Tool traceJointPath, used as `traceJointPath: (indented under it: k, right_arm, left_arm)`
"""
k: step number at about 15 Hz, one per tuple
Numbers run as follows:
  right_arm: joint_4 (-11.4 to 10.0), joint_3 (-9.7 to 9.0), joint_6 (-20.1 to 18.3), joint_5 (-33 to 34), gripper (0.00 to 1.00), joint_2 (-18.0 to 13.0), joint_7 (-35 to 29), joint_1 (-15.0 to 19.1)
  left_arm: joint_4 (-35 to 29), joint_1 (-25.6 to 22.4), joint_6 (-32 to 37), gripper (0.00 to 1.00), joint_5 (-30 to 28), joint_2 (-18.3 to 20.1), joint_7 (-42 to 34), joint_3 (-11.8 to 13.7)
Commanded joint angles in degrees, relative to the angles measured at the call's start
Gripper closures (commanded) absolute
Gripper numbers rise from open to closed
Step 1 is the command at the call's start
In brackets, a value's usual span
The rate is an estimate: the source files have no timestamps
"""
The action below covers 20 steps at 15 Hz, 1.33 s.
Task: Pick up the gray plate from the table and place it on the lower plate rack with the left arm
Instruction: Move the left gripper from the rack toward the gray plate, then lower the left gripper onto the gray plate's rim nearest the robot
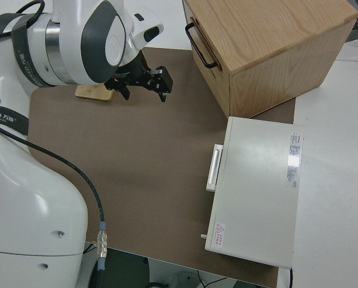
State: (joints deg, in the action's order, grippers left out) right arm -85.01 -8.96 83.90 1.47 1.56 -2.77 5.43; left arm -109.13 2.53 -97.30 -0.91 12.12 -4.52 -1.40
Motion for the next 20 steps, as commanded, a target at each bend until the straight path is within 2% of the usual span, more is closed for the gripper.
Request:
traceJointPath:
  k: [1, 4, 9, 15, 20]
  right_arm:
    - [0.37, 0.34, -0.05, -0.15, 0.017, 0.02, -0.22, -0.42]
    - [0.37, 0.34, -0.14, -0.15, 0.017, 0.02, -0.22, -0.42]
    - [0.37, 0.34, -0.05, -0.15, 0.017, 0.02, -0.22, -0.42]
    - [0.37, 0.34, -0.05, -0.15, 0.017, 0.02, -0.22, -0.42]
    - [0.37, 0.34, -0.05, -0.15, 0.017, 0.02, -0.22, -0.42]
  left_arm:
    - [-0.99, 0.73, 0.71, 0.0, 1.0, 0.54, 0.92, 0.35]
    - [-2.31, 0.81, 0.62, 0.0, 1.0, 0.89, 0.92, 0.35]
    - [-8.37, 0.9, -2.18, 0.0, 1.0, 3.08, 0.92, 0.26]
    - [-20.14, 0.9, -10.79, 0.0, 1.44, 7.04, 0.92, -1.05]
    - [-27.87, 0.9, -19.05, 0.0, 1.53, 7.31, 0.92, -1.5]
